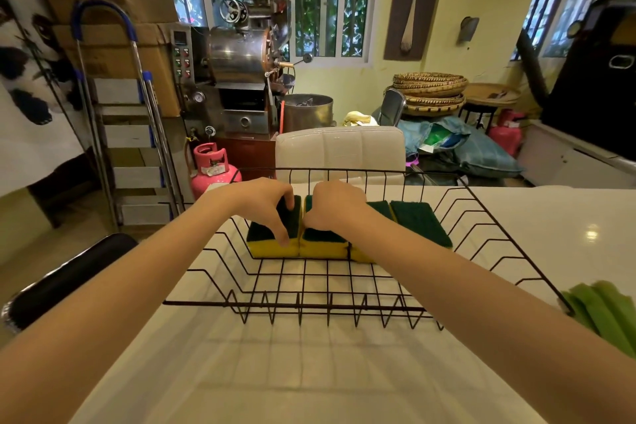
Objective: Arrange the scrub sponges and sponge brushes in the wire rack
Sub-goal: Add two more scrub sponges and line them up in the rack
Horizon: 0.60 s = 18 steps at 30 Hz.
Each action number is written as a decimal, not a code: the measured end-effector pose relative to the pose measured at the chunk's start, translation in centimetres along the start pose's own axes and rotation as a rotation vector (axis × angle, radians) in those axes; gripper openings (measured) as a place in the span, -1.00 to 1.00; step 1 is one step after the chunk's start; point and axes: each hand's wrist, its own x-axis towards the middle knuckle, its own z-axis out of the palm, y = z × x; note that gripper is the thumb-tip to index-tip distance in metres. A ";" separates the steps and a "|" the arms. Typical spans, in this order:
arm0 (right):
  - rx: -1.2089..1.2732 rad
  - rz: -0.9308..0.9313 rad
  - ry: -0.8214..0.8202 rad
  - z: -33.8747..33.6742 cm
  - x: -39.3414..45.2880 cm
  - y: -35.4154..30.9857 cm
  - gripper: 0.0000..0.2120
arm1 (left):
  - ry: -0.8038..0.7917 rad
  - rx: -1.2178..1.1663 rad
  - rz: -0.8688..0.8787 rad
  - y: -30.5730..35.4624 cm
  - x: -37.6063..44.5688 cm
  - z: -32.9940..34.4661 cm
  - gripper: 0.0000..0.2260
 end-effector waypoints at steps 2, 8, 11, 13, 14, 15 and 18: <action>-0.117 -0.033 0.016 0.1 -0.2 -0.2 -0.65 | -0.005 0.001 0.001 0.1 -0.1 0.1 -0.45; -0.214 -0.078 0.012 0.0 -0.4 0.3 -0.56 | 0.004 -0.018 -0.003 0.3 -0.4 0.5 -0.52; -0.127 -0.080 0.018 -0.2 -0.6 0.9 -0.57 | 0.002 -0.012 -0.009 0.8 -0.7 0.8 -0.48; -0.058 -0.094 -0.024 -0.4 -0.8 1.5 -0.61 | -0.014 0.004 -0.022 1.3 -0.8 0.9 -0.46; -0.035 -0.110 -0.049 -0.5 -1.0 1.8 -0.64 | -0.026 0.017 -0.032 1.5 -0.9 1.0 -0.46; -0.010 -0.125 -0.073 -0.4 -1.2 2.2 -0.66 | -0.042 0.035 -0.044 1.7 -1.0 1.0 -0.45; 0.059 -0.158 -0.137 -0.3 -1.7 3.1 -0.68 | -0.109 0.094 -0.089 2.5 -1.3 0.8 -0.43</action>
